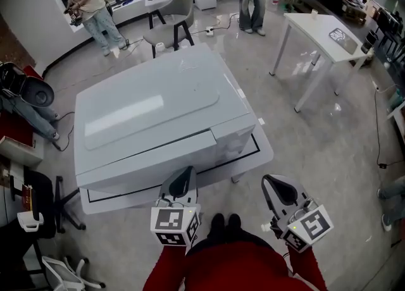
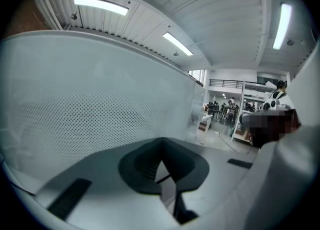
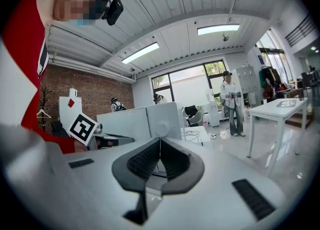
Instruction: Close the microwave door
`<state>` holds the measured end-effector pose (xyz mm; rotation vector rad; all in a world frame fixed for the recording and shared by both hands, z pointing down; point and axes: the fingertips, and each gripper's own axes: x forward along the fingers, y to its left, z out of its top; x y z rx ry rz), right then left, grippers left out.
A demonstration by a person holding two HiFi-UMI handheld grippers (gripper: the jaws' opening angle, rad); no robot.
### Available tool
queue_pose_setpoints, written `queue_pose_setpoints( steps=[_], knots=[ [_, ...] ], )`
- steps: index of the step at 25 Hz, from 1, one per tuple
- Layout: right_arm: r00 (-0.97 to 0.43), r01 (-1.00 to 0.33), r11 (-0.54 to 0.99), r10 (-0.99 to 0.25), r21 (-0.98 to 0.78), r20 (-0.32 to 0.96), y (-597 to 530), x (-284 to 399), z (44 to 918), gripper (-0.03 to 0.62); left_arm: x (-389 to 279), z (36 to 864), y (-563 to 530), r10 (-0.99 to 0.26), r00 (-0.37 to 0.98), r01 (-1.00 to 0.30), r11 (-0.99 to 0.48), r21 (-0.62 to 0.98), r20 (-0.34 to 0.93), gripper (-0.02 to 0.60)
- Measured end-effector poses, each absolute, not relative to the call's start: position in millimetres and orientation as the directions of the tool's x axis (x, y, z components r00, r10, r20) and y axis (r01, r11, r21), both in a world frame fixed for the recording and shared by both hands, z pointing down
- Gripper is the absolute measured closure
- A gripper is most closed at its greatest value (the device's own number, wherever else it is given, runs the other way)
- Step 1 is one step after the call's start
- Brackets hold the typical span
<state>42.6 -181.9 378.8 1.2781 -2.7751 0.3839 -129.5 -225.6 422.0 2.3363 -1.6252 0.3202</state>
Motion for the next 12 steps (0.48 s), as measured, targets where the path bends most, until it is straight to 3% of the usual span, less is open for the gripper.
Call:
queue_pose_setpoints(
  steps=[12],
  knots=[
    [-0.711,-0.702,0.677,-0.686,-0.222,0.156,-183,33,379,0.579,-134,419,-230,-0.89,0.315,-0.949,-0.294,0.113,0.33,0.574]
  ],
)
